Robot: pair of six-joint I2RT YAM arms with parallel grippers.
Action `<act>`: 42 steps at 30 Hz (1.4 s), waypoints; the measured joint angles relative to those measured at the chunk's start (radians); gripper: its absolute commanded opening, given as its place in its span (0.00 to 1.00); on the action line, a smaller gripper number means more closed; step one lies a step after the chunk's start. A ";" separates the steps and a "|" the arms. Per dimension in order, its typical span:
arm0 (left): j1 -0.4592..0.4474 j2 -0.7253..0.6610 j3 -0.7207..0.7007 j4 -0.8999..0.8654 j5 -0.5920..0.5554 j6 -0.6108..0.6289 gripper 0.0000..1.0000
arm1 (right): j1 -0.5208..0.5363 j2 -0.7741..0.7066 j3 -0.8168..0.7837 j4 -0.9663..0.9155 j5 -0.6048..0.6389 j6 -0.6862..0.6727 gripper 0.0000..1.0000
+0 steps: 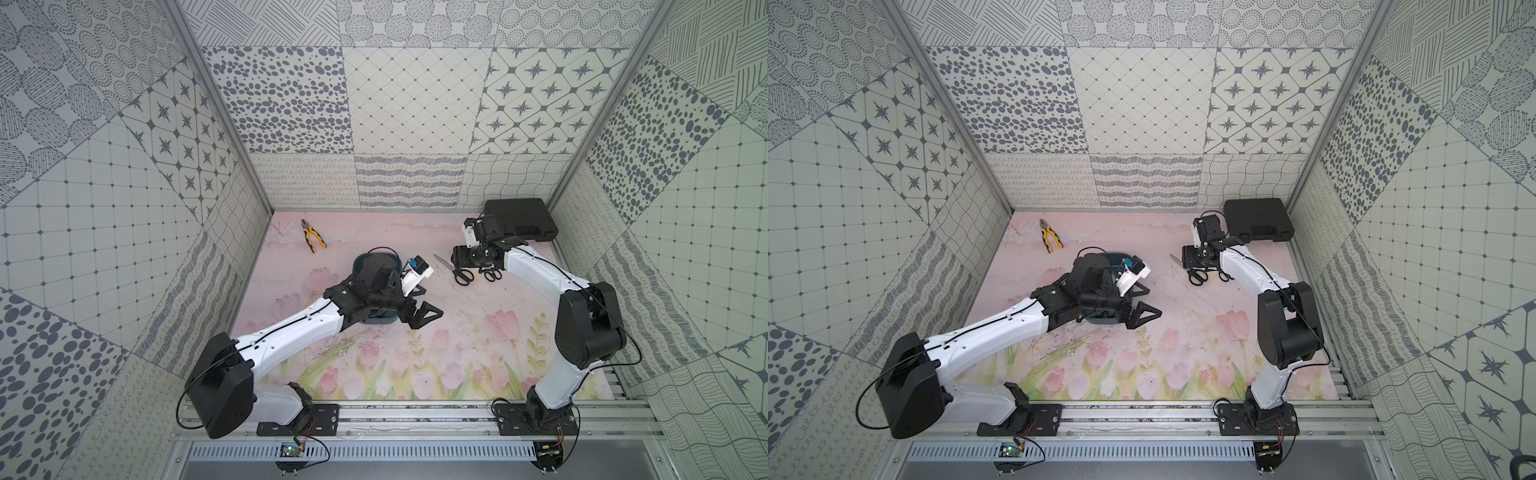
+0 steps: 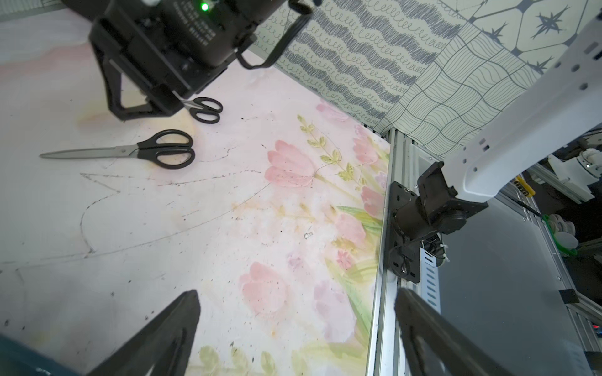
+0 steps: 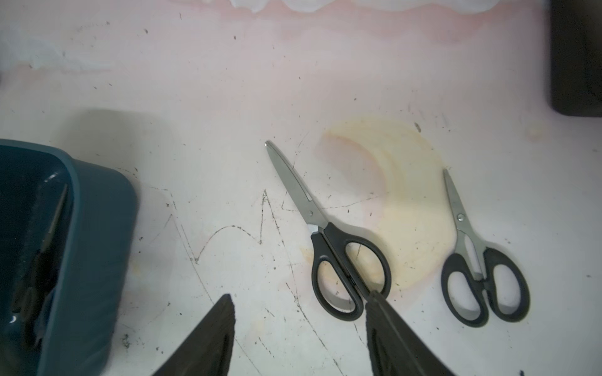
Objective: Put the scissors into the storage box
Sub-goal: Pick up the scissors from the center of the board.
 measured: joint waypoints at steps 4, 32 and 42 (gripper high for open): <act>-0.045 0.082 0.055 0.040 0.001 -0.013 0.98 | -0.021 0.097 0.054 -0.043 -0.027 -0.049 0.50; -0.071 0.002 0.006 0.028 -0.130 0.059 0.99 | -0.056 0.296 0.171 -0.171 -0.020 -0.227 0.35; -0.071 0.003 -0.011 0.028 -0.155 0.063 0.99 | -0.010 0.269 0.121 -0.173 0.009 -0.132 0.22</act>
